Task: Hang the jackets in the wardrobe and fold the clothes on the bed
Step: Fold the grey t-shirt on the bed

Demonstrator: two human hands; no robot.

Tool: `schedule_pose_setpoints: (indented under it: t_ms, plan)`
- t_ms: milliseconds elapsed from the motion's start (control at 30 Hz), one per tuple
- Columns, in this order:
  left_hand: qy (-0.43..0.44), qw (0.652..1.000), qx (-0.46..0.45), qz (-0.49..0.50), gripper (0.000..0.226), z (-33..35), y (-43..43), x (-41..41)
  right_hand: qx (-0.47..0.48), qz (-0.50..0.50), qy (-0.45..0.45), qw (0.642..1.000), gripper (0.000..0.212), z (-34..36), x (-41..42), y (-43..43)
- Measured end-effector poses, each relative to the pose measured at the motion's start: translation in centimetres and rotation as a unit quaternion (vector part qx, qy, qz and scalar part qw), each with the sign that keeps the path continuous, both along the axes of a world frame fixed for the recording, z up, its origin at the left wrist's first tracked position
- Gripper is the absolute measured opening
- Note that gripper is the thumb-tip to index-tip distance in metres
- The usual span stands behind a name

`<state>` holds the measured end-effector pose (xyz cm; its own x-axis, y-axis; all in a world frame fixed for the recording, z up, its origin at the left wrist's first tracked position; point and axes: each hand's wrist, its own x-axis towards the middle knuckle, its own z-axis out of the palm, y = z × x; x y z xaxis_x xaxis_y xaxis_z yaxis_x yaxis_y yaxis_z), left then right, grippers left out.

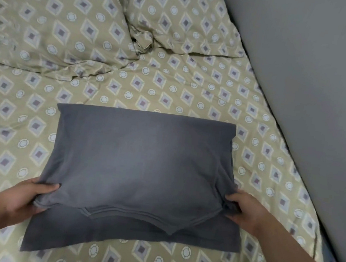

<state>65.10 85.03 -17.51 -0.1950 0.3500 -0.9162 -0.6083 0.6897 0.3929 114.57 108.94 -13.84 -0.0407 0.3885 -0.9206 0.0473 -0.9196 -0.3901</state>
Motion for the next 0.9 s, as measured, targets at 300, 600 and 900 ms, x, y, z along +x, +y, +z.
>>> schedule_pose_setpoints:
  t_ms: [300,600,900]
  plan:
    - [0.008,0.996,-0.034,0.084,0.021,1.2,-0.2,2.0,0.028,0.042,-0.026,0.998,0.025,-0.3,1.1,-1.3]
    - [0.667,0.637,-0.086,-0.377,0.047,4.6,5.9,10.7,0.167,0.254,-0.32,0.897,0.034,-0.7,2.1,-2.8]
    - [0.337,0.814,0.132,-0.455,0.069,5.1,25.1,35.2,0.167,0.208,-0.17,0.949,0.013,0.4,1.0,-4.5]
